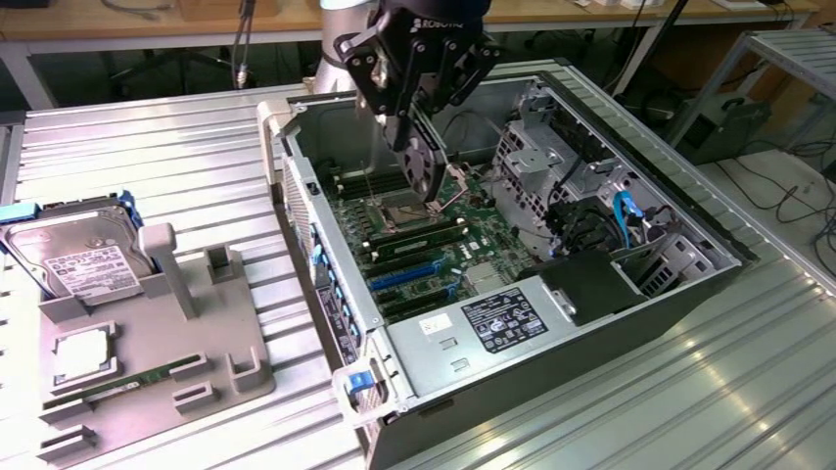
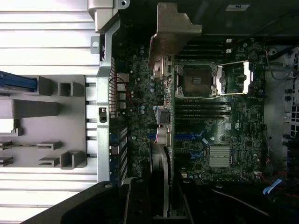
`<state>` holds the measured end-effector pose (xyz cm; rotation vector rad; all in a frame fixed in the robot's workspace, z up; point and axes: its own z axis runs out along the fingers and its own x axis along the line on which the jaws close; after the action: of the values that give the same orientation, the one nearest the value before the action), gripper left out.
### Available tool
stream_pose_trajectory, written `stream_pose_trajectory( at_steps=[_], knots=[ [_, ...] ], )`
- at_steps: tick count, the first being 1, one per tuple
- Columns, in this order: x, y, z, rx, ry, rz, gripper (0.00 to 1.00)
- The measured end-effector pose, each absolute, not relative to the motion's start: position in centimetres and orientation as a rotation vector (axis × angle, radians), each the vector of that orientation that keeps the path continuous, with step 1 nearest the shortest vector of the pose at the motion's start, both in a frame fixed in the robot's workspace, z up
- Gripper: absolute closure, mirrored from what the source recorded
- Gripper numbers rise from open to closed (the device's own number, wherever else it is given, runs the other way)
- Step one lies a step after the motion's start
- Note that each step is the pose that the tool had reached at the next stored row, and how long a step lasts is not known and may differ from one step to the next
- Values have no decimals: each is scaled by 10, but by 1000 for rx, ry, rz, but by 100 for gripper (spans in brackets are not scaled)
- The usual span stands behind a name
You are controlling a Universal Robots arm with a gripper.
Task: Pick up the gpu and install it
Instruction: 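Pick up the gpu and move the gpu toward the slot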
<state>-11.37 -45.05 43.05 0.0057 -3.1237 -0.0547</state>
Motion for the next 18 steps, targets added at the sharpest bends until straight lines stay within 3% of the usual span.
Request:
stream_pose_trajectory(
  at_steps=[18],
  knots=[
    [-97,-450,430,6,-3124,-55,73]
  ],
)
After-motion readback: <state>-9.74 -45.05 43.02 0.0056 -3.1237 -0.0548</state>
